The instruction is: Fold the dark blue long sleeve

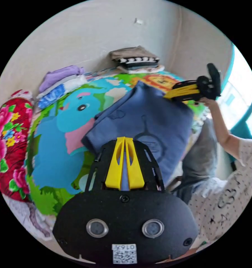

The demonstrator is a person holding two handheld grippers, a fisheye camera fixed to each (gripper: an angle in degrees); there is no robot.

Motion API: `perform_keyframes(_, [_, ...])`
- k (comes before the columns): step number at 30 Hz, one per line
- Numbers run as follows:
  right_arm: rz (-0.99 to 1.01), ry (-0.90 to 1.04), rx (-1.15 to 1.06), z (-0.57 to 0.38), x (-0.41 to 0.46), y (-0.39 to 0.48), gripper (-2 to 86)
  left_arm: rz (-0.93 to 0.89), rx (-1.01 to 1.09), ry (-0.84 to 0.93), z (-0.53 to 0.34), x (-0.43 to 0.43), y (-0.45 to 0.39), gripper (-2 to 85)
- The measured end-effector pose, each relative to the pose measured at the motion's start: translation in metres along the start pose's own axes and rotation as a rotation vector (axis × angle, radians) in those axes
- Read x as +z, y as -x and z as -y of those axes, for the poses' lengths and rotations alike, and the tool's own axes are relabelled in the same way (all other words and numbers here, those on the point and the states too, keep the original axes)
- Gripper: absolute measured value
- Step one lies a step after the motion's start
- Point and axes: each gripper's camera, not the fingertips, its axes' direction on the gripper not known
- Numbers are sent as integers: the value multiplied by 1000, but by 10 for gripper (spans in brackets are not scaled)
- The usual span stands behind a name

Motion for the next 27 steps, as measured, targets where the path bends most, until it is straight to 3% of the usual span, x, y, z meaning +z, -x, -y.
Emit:
perform_keyframes(7, [205,-40,171,-74,38,-14,-3,-53,2,-129,-53,-21,15,-6])
perform_keyframes(11, [205,-134,226,-101,29,-20,4,29,-213,-275,-93,-66,56,38])
perform_keyframes(13, [227,-211,282,-116,25,-30,14,-51,-319,-295,-107,-71,82,97])
perform_keyframes(15, [260,-238,330,-127,30,-39,38,-244,-366,-245,-110,-60,108,134])
perform_keyframes(18, [304,-218,408,-135,55,-49,81,-385,-372,-182,-107,-38,120,136])
perform_keyframes(20, [366,-197,463,-141,81,-57,83,-376,-382,-141,-105,-27,123,128])
perform_keyframes(24, [458,-117,496,-153,123,-56,74,-391,-379,-216,-120,-33,118,72])
perform_keyframes(27, [529,-232,492,-174,132,-48,43,-344,-287,-286,-131,-55,98,44])
